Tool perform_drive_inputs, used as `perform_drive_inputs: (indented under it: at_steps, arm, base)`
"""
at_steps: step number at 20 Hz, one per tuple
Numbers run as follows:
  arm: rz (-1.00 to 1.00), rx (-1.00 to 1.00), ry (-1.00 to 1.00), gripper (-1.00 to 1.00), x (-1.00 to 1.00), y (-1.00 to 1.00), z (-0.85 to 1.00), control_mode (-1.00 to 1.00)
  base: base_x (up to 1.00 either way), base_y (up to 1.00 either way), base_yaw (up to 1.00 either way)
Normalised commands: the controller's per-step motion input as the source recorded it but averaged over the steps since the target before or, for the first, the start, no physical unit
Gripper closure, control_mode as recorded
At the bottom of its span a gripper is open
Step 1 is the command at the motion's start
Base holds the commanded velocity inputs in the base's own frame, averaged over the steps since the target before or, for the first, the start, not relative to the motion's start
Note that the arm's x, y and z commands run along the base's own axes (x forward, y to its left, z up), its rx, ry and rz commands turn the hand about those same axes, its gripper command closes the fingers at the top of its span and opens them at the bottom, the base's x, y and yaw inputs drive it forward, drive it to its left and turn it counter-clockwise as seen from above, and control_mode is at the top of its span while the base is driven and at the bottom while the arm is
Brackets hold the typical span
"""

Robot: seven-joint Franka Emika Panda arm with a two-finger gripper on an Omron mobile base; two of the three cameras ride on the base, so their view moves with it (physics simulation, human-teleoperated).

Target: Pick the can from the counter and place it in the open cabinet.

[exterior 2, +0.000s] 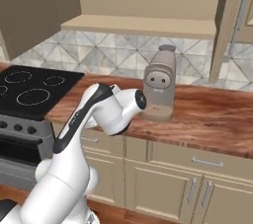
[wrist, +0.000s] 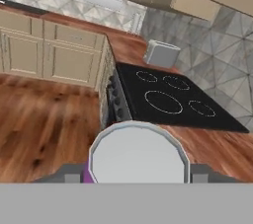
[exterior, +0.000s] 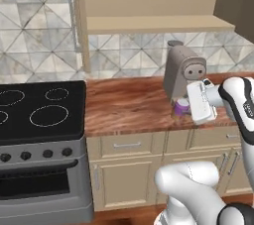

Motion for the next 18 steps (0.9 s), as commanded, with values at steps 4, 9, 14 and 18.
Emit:
perform_drive_inputs:
  at_steps: [4, 9, 14, 18]
  arm:
    - [0.0, 0.0, 0.0, 1.0, 0.0, 0.0, 0.0, 1.0]
    - [0.0, 0.0, 0.0, 1.0, 0.0, 0.0, 0.0, 1.0]
    - [0.0, 0.0, 0.0, 1.0, 0.0, 0.0, 0.0, 1.0]
    - [0.0, 0.0, 0.0, 1.0, 0.0, 0.0, 0.0, 1.0]
  base:
    - [0.68, 0.26, -0.24]
    - [0.44, 0.38, -0.22]
    - [0.44, 0.4, -0.19]
    - [0.65, 0.22, -0.12]
